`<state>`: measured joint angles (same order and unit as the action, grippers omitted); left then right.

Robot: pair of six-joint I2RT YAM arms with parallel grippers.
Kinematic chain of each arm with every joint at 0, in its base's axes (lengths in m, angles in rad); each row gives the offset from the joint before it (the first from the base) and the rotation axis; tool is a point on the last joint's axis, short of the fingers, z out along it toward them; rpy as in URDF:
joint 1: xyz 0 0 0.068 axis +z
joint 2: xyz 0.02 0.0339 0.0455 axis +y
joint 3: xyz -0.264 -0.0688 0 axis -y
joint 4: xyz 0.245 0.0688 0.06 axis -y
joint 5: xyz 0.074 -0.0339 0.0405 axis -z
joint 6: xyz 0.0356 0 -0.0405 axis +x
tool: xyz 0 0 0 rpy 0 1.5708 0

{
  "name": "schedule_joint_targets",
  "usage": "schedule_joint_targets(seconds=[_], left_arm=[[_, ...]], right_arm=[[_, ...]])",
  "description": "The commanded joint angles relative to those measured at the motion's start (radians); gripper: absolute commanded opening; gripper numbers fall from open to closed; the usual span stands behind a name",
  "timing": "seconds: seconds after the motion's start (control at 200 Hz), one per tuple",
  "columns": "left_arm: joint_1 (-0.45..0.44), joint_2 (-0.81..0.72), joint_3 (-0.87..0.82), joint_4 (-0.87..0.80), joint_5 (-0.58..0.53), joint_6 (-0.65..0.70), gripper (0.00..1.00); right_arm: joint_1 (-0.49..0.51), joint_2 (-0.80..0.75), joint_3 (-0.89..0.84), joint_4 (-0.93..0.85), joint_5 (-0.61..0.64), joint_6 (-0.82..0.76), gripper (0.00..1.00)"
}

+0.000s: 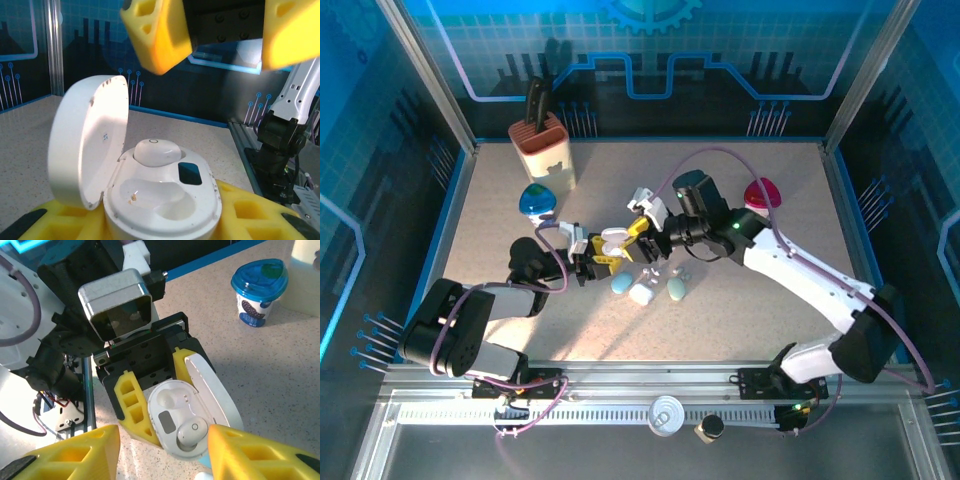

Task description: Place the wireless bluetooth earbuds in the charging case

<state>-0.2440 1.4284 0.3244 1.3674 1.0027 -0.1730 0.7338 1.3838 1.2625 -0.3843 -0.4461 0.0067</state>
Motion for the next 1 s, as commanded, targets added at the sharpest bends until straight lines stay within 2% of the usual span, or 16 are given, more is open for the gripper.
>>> schedule_joint_targets(seconds=[0.0,0.115,0.275,0.47,0.615,0.8,0.995], left_arm=[[0.0,0.002,-0.002,0.035,0.001,0.067,0.38],[0.0,-0.007,-0.009,0.035,-0.035,0.089,0.38],[0.003,-0.038,-0.056,0.034,-0.184,0.148,0.38],[0.008,-0.049,-0.066,0.034,-0.209,0.152,0.38],[0.009,-0.051,-0.066,0.034,-0.216,0.153,0.38],[0.012,-0.046,-0.062,0.033,-0.21,0.146,0.38],[0.015,-0.049,-0.067,0.034,-0.206,0.136,0.38]], right_arm=[[-0.029,-0.03,-0.011,0.082,0.024,0.119,0.46],[-0.056,-0.008,0.005,0.059,0.07,0.187,0.44],[-0.144,-0.002,-0.046,0.034,0.172,0.341,0.45],[-0.194,0.048,-0.119,-0.046,0.234,0.378,0.47],[-0.18,0.12,-0.148,-0.068,0.194,0.361,0.48],[-0.151,0.234,-0.161,-0.081,0.113,0.37,0.43],[-0.101,0.31,-0.149,-0.111,0.096,0.379,0.42]])
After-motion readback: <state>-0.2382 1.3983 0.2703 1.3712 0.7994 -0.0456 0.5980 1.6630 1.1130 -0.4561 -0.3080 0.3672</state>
